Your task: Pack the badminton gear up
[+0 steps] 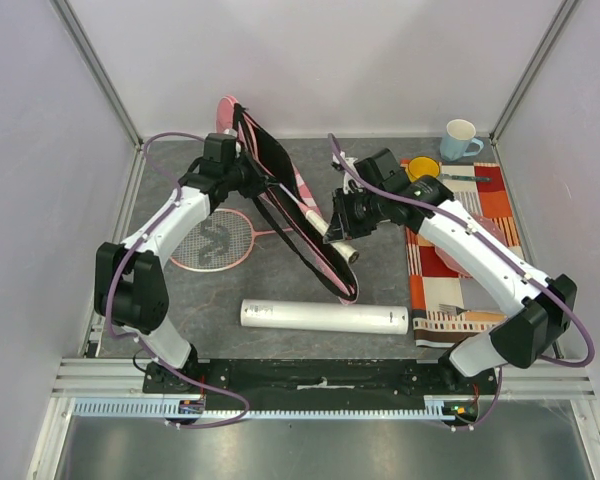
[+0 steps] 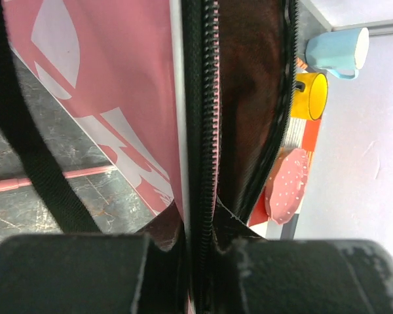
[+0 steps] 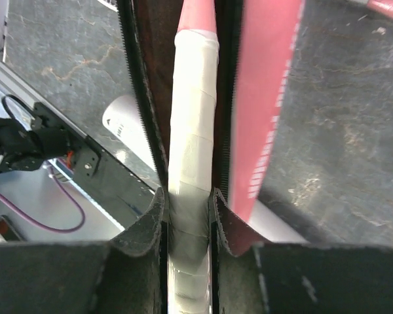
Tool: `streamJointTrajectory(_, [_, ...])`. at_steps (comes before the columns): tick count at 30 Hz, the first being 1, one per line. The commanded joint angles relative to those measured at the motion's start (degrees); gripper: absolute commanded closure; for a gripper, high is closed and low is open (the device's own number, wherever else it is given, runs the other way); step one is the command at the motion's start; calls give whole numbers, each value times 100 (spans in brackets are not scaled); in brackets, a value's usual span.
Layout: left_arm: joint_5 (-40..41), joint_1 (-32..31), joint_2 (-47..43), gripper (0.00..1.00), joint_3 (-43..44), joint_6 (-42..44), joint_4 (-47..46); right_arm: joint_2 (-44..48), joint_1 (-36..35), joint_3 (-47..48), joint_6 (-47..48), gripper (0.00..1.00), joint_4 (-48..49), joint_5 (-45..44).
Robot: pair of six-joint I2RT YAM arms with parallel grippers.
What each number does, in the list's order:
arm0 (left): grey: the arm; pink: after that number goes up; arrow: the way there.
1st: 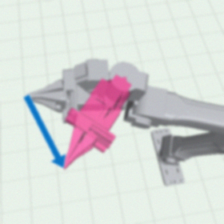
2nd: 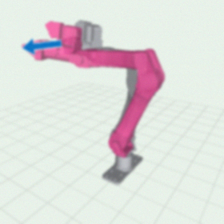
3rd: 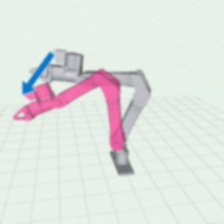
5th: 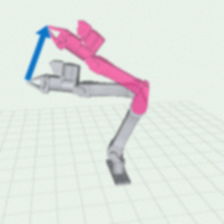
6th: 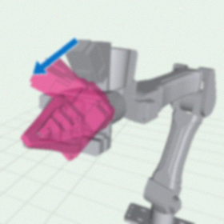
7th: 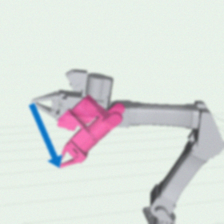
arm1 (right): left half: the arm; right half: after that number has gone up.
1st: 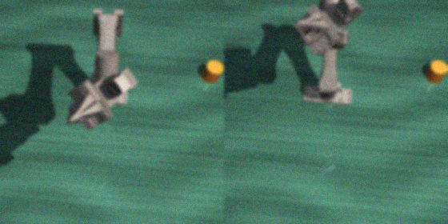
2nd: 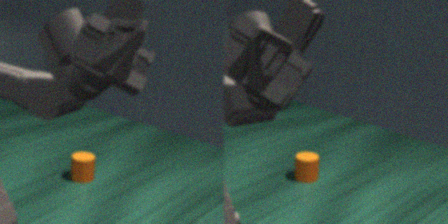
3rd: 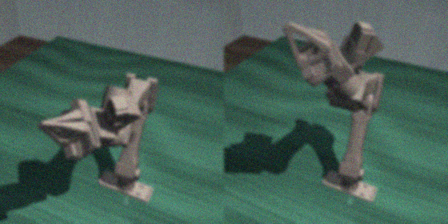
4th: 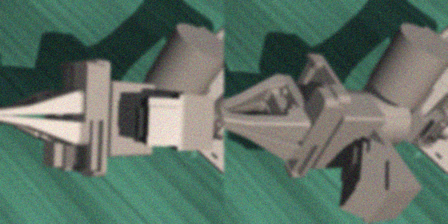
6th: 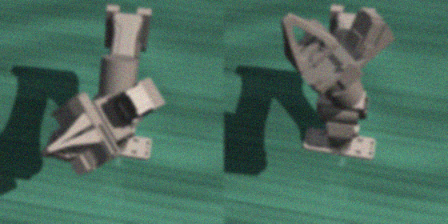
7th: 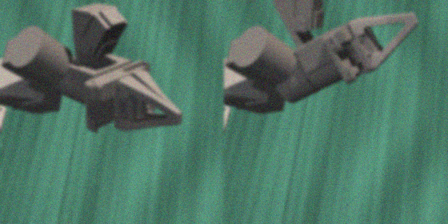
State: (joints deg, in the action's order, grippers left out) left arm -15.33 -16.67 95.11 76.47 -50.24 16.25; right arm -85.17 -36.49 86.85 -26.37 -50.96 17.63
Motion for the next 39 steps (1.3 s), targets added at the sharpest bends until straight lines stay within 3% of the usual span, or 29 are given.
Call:
streamJointTrajectory(1, [101, -241, -221, 98, 53, 164, -315, 202, -183, -289, -1027, 100, 1403, 31])
streamJointTrajectory(5, [188, -390, -247, 98, 140, 5, -263, 588, -244, -897, -1721, 100, 2142, -497])
streamJointTrajectory(10, [-171, -408, -177, 98, 219, 49, -325, 492, -280, -1135, -695, 100, 2389, -900])
streamJointTrajectory(15, [-741, -373, -177, 98, -53, -249, -675, 624, -367, -1678, -511, 100, 2845, -1515])
streamJointTrajectory(19, [-936, -364, 24, 98, 149, -65, -360, 466, -394, -1671, -36, 100, 2890, -1964])
streamJointTrajectory(25, [-936, -355, 16, 98, -35, -127, -518, 351, -438, -2022, -351, 100, 3608, -2035])
streamJointTrajectory(28, [-928, -346, 42, 98, -44, -83, -500, 317, -526, -2330, 34, 100, 4005, -2158])
streamJointTrajectory(39, [-928, -293, 148, 98, -273, -109, -632, -176, -631, -2488, 394, 95, 4347, -2554])
